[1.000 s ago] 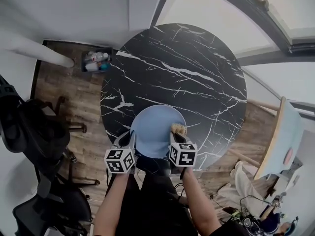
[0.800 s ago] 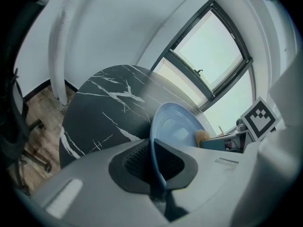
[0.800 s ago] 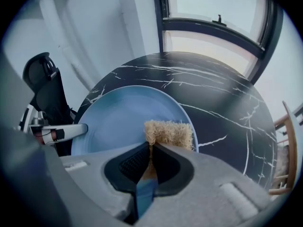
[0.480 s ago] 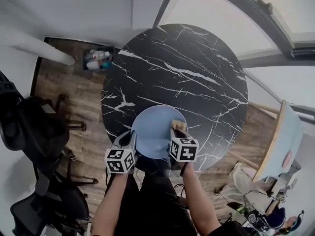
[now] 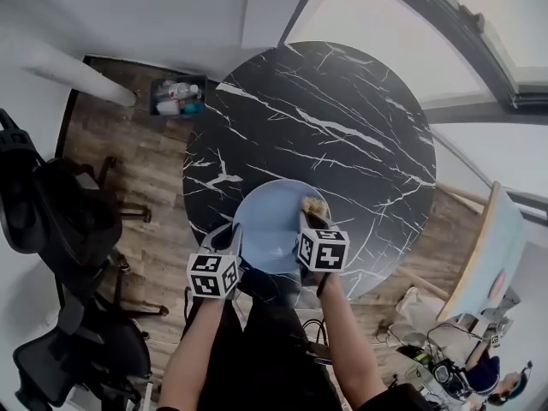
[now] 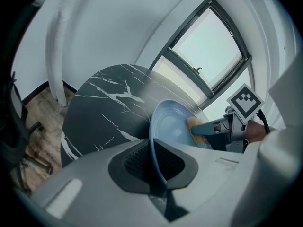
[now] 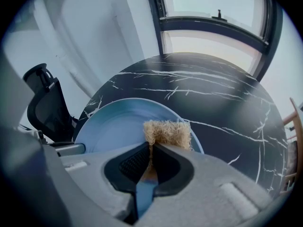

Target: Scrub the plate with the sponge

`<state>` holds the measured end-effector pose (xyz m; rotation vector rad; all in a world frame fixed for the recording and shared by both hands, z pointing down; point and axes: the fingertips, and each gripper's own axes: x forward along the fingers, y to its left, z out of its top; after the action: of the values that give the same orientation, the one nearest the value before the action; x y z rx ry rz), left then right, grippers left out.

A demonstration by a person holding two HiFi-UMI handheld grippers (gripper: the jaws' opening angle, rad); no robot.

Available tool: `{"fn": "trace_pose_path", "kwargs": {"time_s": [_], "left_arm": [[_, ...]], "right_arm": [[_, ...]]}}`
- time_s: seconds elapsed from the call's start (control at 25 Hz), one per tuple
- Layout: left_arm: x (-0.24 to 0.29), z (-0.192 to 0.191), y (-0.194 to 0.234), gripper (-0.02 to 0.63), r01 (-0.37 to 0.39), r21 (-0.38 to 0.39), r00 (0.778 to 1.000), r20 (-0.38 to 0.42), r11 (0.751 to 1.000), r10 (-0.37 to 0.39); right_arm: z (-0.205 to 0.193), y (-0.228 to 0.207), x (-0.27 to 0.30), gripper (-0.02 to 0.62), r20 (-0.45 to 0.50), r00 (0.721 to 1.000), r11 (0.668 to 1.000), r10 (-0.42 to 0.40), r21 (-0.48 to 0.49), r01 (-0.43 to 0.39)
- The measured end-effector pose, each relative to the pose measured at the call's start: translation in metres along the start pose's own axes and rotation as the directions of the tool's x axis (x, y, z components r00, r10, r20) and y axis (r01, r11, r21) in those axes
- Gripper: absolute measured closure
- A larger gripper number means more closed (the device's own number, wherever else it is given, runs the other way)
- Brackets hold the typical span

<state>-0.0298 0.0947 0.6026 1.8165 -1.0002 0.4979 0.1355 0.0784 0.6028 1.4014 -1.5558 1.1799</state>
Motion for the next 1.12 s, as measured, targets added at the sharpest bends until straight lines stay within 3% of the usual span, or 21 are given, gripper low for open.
{"fn": "trace_pose_path", "kwargs": {"time_s": [0.28, 0.64, 1.12], "left_arm": [[-0.001, 0.000, 0.000, 0.588, -0.003, -0.020, 1.000, 0.003, 1.000, 0.004], [0.000, 0.003, 0.001, 0.591, -0.009, -0.031, 1.000, 0.006, 0.999, 0.009], [0.000, 0.005, 0.002, 0.592, -0.010, -0.045, 1.000, 0.006, 0.999, 0.011]], "right_arm": [[0.013, 0.009, 0.005, 0.571, 0.003, 1.000, 0.998, 0.009, -0.058, -0.009], [0.026, 0.032, 0.014, 0.571, -0.002, 1.000, 0.978, 0.030, -0.207, -0.030], [0.033, 0.076, 0.023, 0.571, -0.029, 0.998, 0.882, 0.055, -0.468, -0.062]]}}
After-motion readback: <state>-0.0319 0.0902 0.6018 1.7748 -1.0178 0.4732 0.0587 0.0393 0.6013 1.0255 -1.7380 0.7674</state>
